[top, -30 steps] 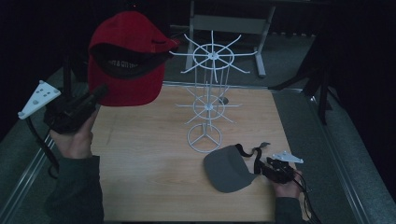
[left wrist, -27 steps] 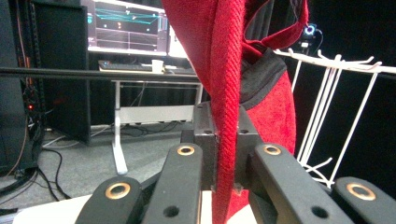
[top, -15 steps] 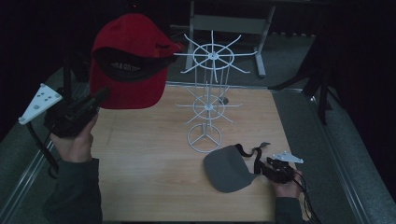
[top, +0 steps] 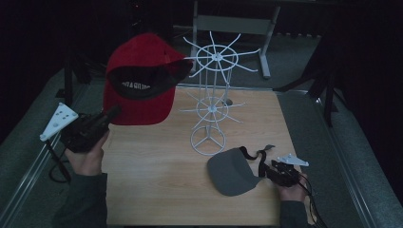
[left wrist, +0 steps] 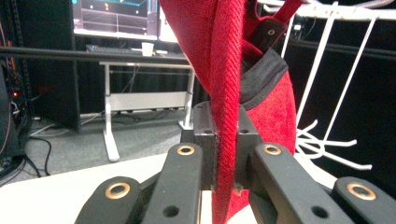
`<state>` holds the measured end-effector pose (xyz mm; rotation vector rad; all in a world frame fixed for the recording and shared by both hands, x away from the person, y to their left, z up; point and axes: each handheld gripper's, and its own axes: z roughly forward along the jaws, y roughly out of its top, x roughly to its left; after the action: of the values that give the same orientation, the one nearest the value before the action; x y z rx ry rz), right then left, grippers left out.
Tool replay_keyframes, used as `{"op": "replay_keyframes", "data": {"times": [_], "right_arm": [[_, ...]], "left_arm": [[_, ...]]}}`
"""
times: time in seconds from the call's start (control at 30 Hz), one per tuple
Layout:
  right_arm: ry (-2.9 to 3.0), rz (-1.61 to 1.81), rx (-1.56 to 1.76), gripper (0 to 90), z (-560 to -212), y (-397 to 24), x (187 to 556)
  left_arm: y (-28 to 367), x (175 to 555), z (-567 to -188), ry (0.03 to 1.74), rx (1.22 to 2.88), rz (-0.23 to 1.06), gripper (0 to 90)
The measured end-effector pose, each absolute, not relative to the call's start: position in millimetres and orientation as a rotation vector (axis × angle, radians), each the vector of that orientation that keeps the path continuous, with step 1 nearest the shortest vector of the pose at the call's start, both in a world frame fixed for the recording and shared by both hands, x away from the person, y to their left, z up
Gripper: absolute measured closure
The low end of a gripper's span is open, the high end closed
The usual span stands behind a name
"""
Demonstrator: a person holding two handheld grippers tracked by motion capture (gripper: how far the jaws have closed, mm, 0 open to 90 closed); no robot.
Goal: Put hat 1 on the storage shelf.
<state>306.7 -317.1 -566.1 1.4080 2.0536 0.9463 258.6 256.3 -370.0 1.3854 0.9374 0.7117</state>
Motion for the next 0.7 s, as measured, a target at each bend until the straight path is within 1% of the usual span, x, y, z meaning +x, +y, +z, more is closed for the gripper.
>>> {"op": "replay_keyframes", "data": {"times": [0.4, 0.7], "right_arm": [[2.055, 0.945, 1.407, 56.1, -566, -317, 307], [2.053, 0.945, 1.404, 56.1, -566, -317, 307]], "left_arm": [[234, 264, -416, 0.951, 1.437, 0.706, 85.6], [215, 256, -428, 0.902, 1.452, 0.790, 85.6]]}}
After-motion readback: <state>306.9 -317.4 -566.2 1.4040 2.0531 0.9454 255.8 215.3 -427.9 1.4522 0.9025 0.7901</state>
